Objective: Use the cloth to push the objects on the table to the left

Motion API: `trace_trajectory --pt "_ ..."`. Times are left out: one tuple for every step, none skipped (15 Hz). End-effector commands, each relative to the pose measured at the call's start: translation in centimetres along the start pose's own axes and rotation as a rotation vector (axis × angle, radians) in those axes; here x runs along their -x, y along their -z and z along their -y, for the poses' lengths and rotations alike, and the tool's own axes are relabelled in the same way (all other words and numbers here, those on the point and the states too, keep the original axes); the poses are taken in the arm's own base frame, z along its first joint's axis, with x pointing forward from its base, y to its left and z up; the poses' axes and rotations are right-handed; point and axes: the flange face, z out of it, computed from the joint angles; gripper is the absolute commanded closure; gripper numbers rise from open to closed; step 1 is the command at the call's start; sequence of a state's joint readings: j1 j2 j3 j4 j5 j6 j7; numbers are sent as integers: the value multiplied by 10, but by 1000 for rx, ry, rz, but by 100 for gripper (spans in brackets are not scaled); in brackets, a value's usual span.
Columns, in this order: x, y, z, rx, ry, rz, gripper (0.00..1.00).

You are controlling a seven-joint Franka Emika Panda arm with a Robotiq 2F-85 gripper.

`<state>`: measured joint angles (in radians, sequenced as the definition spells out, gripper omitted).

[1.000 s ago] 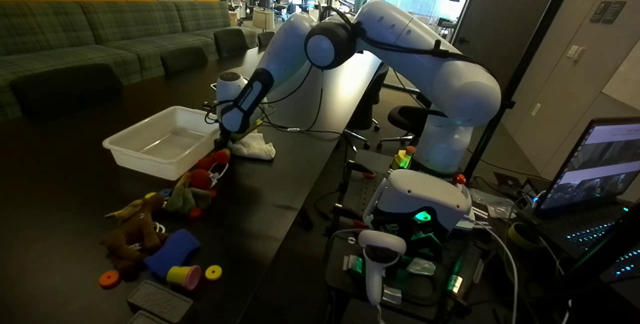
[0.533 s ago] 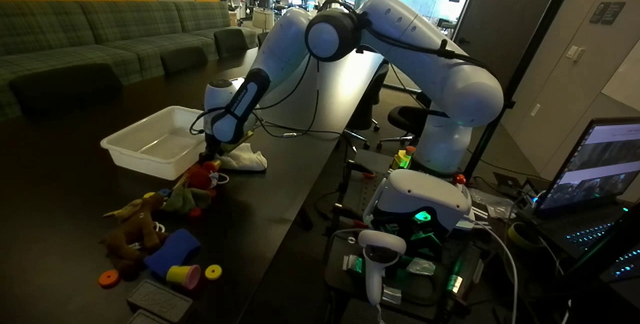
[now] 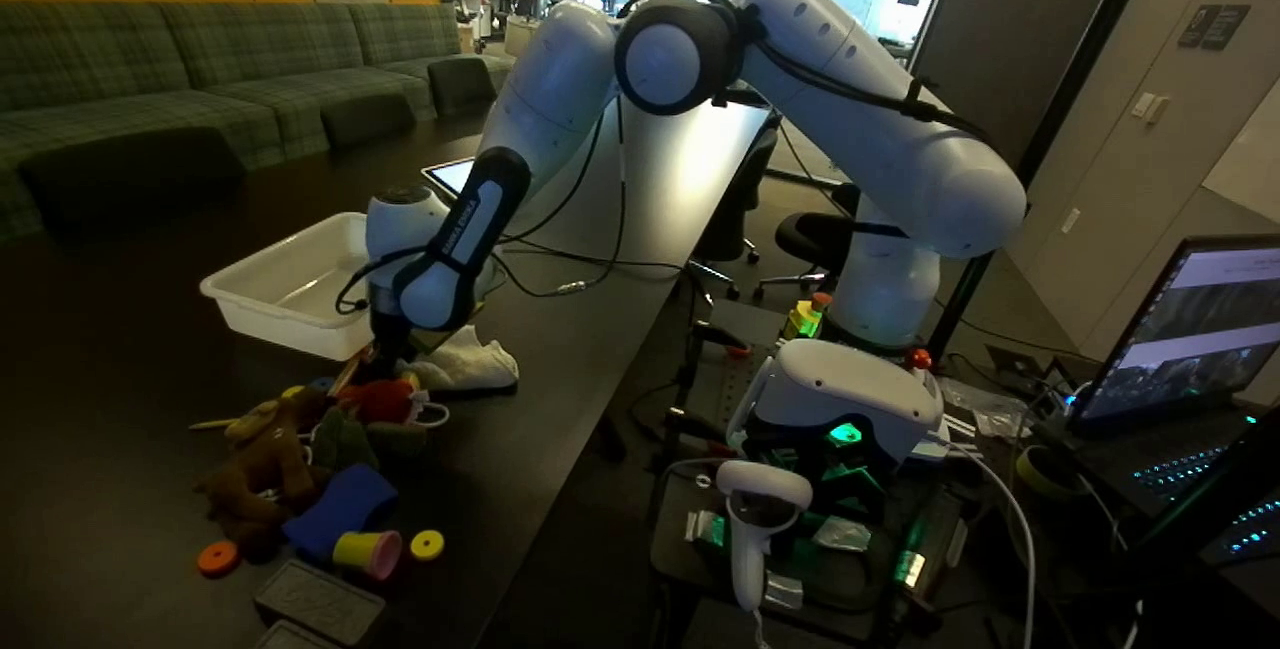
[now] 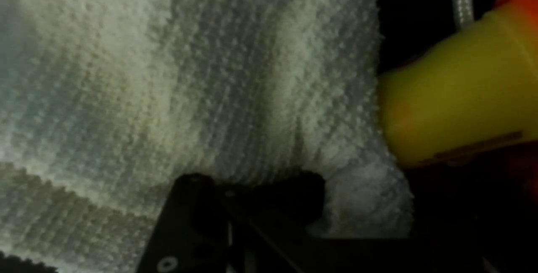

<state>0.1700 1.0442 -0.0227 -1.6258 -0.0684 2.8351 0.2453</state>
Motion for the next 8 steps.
trace_trajectory --pt "20 9 61 6 -68 11 93" --pt "24 8 82 7 -88 12 93" --pt "28 13 100 7 -109 14 93" --pt "33 16 119 8 -133 13 93" --pt "39 15 140 8 -153 18 93" --pt "45 21 157 6 -170 24 93" --pt "50 24 173 5 -188 25 93" --pt "56 29 190 1 -205 29 93"
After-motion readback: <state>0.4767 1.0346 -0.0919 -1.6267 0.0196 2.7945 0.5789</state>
